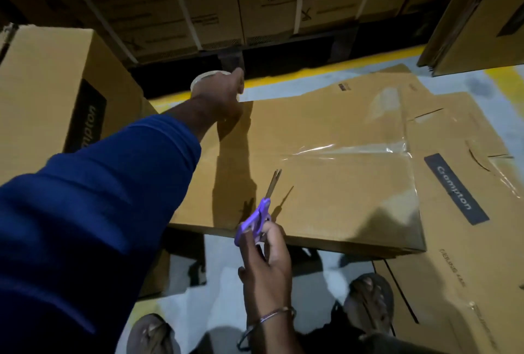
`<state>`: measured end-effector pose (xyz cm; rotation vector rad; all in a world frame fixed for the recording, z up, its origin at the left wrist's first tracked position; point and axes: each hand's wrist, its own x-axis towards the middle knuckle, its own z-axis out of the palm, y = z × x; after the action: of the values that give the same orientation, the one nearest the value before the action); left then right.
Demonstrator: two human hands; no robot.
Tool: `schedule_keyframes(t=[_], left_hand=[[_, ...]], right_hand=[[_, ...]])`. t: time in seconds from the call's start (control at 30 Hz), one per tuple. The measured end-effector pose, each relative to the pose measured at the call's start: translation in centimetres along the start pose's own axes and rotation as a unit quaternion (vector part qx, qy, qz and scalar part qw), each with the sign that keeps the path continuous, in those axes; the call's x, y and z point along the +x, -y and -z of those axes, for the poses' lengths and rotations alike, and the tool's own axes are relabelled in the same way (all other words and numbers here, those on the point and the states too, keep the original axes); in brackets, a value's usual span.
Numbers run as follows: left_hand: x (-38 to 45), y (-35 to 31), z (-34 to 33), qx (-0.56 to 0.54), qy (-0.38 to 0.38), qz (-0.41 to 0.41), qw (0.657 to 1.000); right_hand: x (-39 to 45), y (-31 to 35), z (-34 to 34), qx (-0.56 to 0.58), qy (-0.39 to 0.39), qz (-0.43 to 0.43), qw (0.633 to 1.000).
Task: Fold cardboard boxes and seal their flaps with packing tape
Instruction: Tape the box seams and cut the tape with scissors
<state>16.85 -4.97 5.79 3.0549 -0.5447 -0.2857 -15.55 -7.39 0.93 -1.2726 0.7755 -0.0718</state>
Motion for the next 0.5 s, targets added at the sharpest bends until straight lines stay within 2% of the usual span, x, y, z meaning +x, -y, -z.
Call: schedule_keyframes(t=[0.1,0.23,0.33,0.43,0.5], left_hand=[[0.6,0.6,0.0,-0.072,0.067,0.016,0.995],[0.3,1.0,0.6,-0.12,0.062,0.027,0.99],[-0.8,2.0,2.9,-0.17,0.052,0.037,0.983],[-3.2,3.6,5.3,-0.244,0.022,0.057,0.968],[-6.1,4.9,5.6,-0.288,0.006,0.071,0.955]], right_hand=[[0.6,0.4,-0.3,0.053,-0.027,0.01,0.998],[0.9,2.4,-0.5,0.091,-0.081,0.002,0.993],[3.2,5.9,1.2,0.088,-0.131,0.058,0.986],[9.2,10.6,4.1,0.067,-0.114,0.115,0.984],[13.4,12.9,5.0,0.022,-0.09,0.123,0.988]])
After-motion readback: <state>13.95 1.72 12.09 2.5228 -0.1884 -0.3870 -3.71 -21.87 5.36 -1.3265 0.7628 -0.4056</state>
